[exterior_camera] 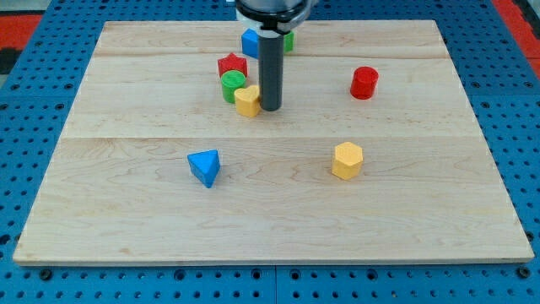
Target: Push the yellow heart to center
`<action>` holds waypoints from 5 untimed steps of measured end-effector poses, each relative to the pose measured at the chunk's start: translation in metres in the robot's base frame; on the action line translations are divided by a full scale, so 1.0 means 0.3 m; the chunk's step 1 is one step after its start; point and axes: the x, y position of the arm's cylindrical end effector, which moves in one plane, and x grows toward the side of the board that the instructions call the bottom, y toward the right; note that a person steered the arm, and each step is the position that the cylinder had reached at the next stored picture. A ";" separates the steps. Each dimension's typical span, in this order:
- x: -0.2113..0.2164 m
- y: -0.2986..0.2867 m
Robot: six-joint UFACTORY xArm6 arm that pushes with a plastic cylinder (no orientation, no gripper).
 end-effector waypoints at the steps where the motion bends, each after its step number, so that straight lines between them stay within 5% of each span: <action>1: 0.000 -0.075; 3: 0.010 -0.084; 5: 0.250 -0.054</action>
